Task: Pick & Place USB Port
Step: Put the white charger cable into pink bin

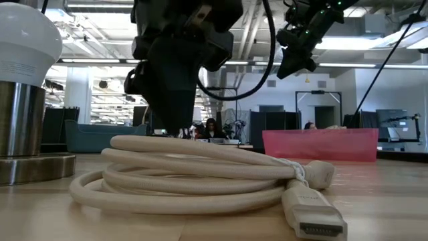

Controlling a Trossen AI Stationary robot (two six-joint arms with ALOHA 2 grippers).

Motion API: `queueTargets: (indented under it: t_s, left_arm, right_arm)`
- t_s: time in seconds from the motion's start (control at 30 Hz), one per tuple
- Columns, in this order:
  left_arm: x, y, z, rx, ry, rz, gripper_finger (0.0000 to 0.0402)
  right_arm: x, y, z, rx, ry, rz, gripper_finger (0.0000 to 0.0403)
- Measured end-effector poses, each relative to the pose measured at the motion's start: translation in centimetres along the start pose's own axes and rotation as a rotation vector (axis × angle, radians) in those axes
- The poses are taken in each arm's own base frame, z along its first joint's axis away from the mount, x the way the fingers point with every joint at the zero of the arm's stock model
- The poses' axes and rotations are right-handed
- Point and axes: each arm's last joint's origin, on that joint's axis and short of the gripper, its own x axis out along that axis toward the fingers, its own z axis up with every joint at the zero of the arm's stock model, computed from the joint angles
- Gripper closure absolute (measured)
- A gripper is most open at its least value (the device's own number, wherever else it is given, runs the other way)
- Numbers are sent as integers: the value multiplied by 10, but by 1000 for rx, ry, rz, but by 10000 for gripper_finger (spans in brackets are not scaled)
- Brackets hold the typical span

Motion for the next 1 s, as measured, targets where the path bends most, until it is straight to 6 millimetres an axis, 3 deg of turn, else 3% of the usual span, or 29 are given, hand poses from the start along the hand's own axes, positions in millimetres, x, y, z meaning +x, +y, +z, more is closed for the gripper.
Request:
queueTargets:
  t_s: [0.23, 0.47, 0.83, 1.0]
  left_arm:
    - [9, 7, -5, 1, -4, 30, 238]
    - [20, 13, -9, -1, -12, 20, 225]
    - [36, 21, -15, -6, -38, -24, 228]
    - [38, 23, -16, -9, -24, -36, 271]
  right_arm:
    - [0, 0, 0, 0, 0, 0, 349]
    - [0, 0, 0, 0, 0, 0, 349]
    - [0, 0, 2, -2, -16, -1, 349]
    - [0, 0, 2, -3, -22, -1, 349]
